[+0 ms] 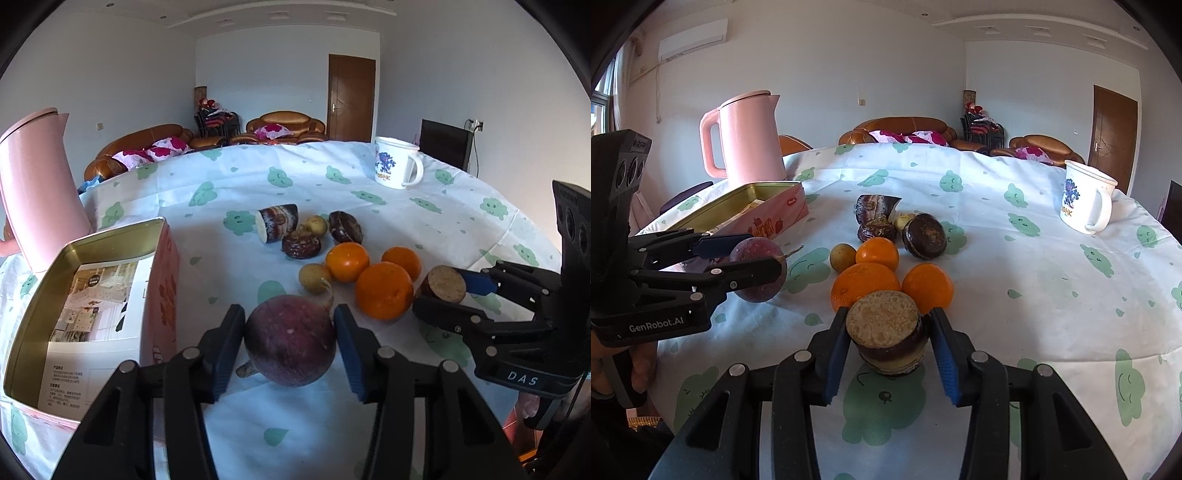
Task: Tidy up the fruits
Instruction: 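Lift both held items and carry them toward the pink tin box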
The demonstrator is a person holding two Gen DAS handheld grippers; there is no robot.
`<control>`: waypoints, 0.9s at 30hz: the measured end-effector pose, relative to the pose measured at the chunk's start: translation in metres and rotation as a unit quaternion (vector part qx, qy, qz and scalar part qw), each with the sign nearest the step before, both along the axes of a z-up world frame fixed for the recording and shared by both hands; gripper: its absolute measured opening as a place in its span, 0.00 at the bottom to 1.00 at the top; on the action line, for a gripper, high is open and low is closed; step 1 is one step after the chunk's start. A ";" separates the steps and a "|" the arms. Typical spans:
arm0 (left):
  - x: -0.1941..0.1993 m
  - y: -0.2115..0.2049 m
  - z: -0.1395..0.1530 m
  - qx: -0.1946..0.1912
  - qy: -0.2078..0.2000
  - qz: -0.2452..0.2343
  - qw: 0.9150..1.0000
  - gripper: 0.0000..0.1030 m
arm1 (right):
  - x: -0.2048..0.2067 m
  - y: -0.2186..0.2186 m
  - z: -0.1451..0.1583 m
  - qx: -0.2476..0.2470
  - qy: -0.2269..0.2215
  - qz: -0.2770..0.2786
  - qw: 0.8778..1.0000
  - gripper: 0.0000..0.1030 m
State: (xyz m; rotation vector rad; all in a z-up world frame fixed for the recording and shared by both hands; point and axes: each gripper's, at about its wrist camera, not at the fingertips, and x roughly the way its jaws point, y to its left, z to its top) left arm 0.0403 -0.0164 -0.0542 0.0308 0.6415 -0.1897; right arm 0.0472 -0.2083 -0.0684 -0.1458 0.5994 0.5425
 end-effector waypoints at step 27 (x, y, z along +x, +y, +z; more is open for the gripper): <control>-0.024 0.003 0.011 -0.011 -0.075 0.019 0.997 0.50 | -0.014 -0.007 0.005 0.026 -0.052 0.011 0.998 0.43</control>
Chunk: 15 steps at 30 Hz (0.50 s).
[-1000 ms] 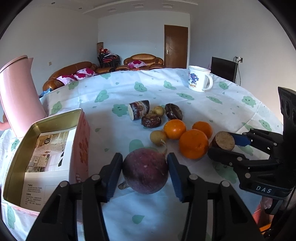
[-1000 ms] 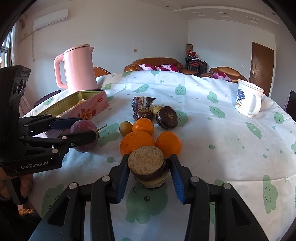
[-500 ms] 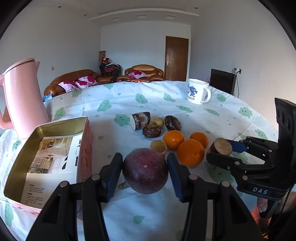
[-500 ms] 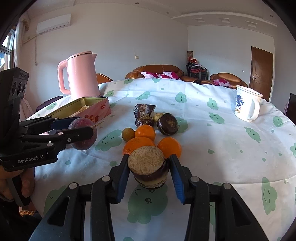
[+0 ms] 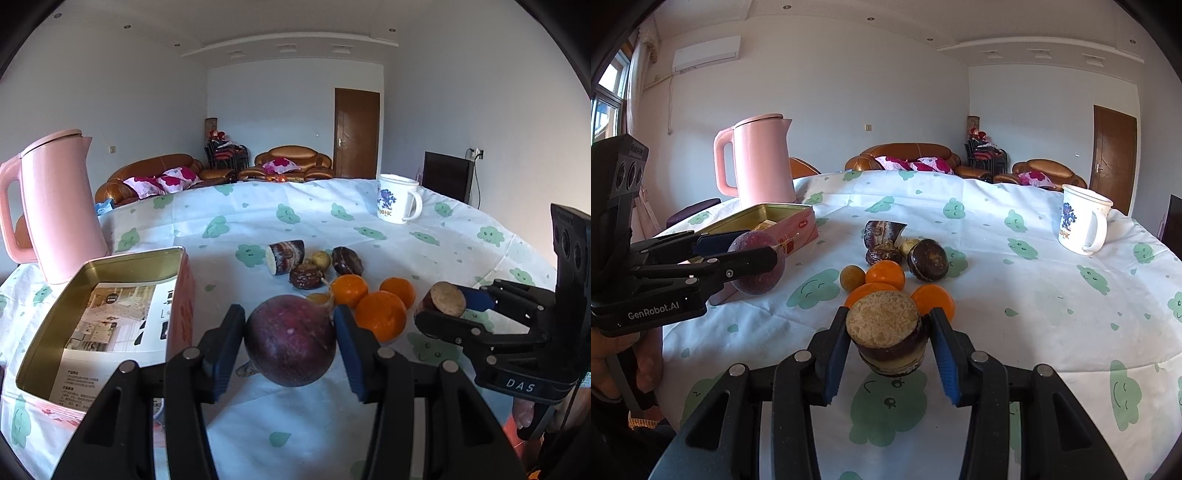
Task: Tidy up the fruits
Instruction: 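Lift both held items and carry them toward the pink tin box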
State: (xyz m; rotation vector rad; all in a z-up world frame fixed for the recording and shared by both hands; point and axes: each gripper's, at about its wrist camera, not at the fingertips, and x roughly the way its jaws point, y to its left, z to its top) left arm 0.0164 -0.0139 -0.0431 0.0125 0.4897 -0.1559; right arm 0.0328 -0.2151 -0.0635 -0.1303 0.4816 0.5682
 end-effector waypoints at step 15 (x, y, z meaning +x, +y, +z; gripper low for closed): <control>-0.008 -0.001 0.003 0.001 -0.027 0.008 1.000 0.50 | -0.007 -0.001 0.001 0.008 -0.028 0.005 1.000 0.43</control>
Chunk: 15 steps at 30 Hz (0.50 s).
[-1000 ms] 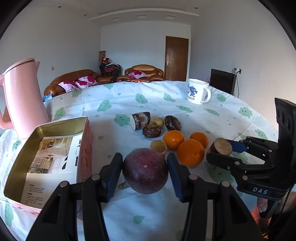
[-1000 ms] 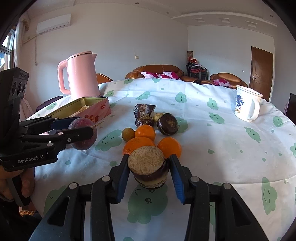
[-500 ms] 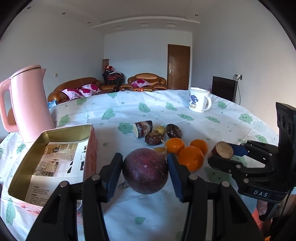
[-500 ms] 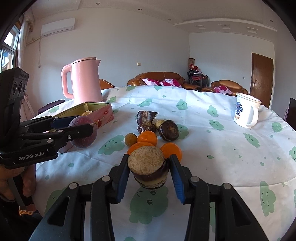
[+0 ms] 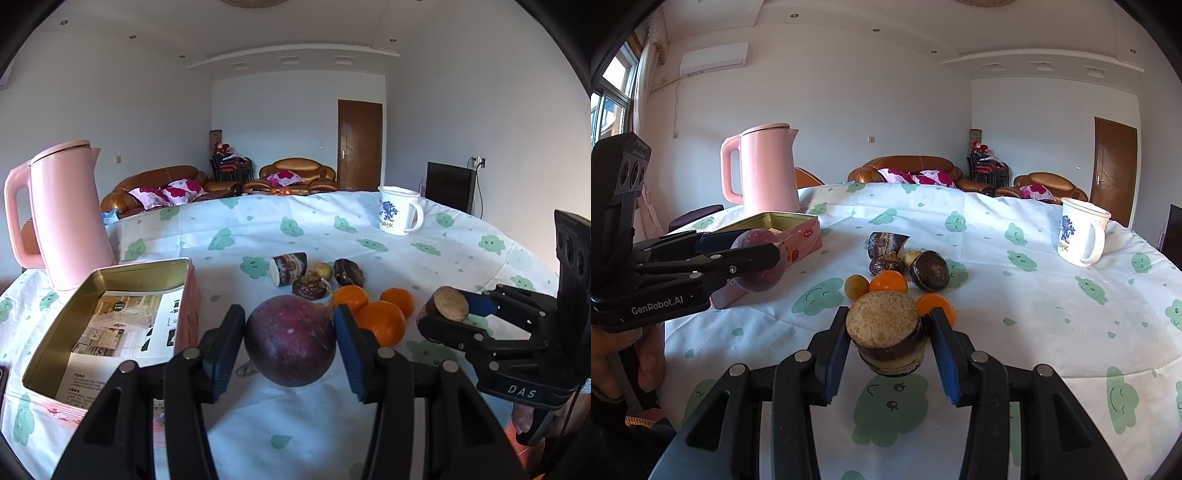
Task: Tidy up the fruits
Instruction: 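Lift both held items and carry them toward the pink tin box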
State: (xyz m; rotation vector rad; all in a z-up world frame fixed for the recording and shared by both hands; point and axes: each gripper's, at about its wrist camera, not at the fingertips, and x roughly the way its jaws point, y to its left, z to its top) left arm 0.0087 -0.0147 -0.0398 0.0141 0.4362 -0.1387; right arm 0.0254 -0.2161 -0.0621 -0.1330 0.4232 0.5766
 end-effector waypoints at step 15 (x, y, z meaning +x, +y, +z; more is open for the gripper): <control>-0.009 -0.002 0.005 0.000 -0.030 0.001 1.000 0.50 | -0.006 -0.001 0.001 0.006 -0.025 0.006 1.000 0.43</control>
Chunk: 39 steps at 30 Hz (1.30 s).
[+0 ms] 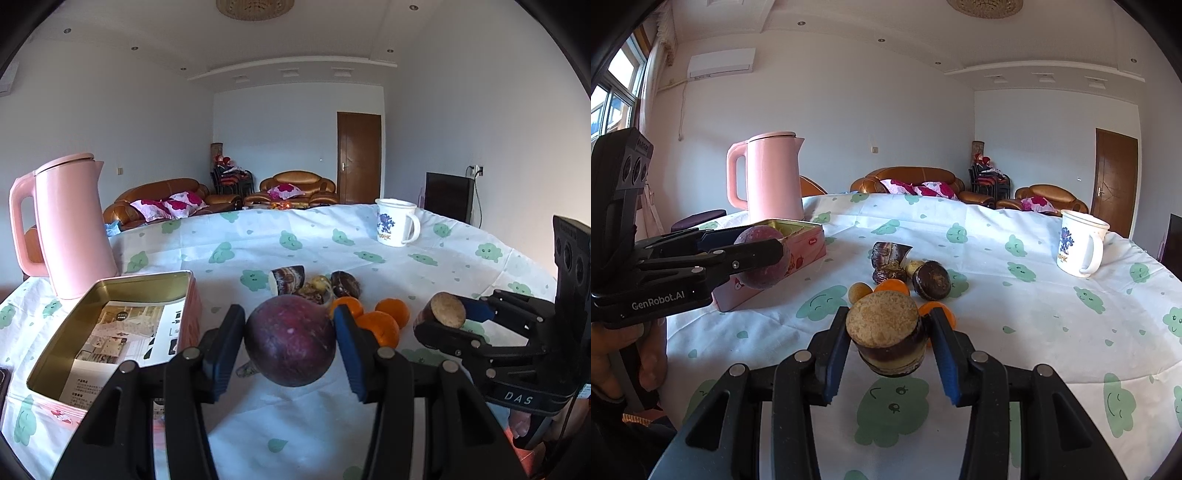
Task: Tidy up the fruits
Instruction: 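Lift both held items and carry them toward the pink tin box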
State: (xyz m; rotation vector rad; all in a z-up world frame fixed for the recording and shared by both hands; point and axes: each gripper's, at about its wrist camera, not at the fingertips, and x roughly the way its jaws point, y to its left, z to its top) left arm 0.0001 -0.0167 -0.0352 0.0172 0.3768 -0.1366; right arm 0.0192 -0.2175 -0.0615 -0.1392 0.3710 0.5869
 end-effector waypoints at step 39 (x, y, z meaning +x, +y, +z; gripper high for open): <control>-0.019 -0.004 0.020 0.007 -0.056 0.002 0.998 0.50 | -0.020 -0.001 0.008 0.006 -0.063 -0.003 0.998 0.43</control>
